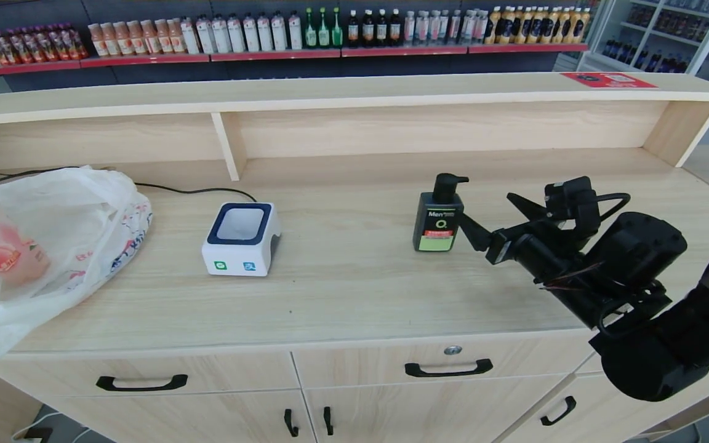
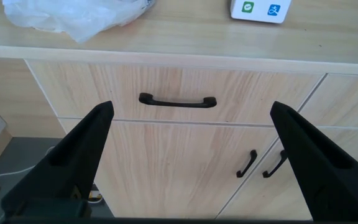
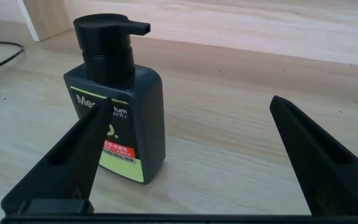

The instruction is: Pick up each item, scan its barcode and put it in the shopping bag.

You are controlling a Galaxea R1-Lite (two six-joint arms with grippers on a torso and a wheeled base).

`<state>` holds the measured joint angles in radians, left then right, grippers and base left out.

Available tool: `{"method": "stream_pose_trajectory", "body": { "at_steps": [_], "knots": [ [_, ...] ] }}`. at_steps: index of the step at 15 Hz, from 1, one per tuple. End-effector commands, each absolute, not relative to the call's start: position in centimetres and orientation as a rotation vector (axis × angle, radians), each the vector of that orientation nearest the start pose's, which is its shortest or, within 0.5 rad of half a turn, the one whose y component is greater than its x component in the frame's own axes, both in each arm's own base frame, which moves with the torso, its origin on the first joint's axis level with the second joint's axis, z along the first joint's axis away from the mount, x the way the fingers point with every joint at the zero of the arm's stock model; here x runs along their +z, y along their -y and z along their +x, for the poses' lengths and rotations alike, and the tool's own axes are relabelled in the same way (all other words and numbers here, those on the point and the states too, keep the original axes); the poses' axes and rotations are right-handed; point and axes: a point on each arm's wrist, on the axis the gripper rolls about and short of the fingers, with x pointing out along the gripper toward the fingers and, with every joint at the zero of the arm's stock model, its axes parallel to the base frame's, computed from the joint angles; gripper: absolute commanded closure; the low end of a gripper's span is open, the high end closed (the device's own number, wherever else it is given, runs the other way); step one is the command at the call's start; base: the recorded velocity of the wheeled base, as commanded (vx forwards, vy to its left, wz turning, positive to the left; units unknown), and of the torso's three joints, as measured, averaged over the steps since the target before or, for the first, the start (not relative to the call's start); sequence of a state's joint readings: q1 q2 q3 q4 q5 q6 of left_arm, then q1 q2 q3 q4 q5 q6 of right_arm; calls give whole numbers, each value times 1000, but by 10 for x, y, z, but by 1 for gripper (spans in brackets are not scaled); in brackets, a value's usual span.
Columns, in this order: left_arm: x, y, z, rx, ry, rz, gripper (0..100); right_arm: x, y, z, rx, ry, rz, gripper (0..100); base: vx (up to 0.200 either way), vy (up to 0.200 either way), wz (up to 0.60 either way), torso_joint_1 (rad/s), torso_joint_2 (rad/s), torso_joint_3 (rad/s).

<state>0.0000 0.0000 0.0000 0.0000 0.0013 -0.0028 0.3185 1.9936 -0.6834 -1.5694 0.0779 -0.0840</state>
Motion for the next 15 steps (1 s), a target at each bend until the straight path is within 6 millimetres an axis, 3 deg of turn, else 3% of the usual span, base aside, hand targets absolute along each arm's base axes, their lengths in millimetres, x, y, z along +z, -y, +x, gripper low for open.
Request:
{"method": "stream_pose_trajectory", "body": {
  "at_steps": [1, 5, 10, 15],
  "knots": [
    [75, 0, -23, 2, 0, -3, 0, 147, -107, 324, 380, 266, -53, 0, 0, 0, 0, 0, 0, 0],
    [76, 0, -23, 2, 2, -5, 0, 147, -101, 331, 356, 273, -55, 0, 0, 0, 0, 0, 0, 0],
    [75, 0, -23, 2, 0, -5, 0, 149, -77, 343, 279, 287, -67, 0, 0, 0, 0, 0, 0, 0],
    [76, 0, -23, 2, 2, -5, 0, 153, -83, 348, 293, 314, -64, 0, 0, 0, 0, 0, 0, 0]
  ]
}}
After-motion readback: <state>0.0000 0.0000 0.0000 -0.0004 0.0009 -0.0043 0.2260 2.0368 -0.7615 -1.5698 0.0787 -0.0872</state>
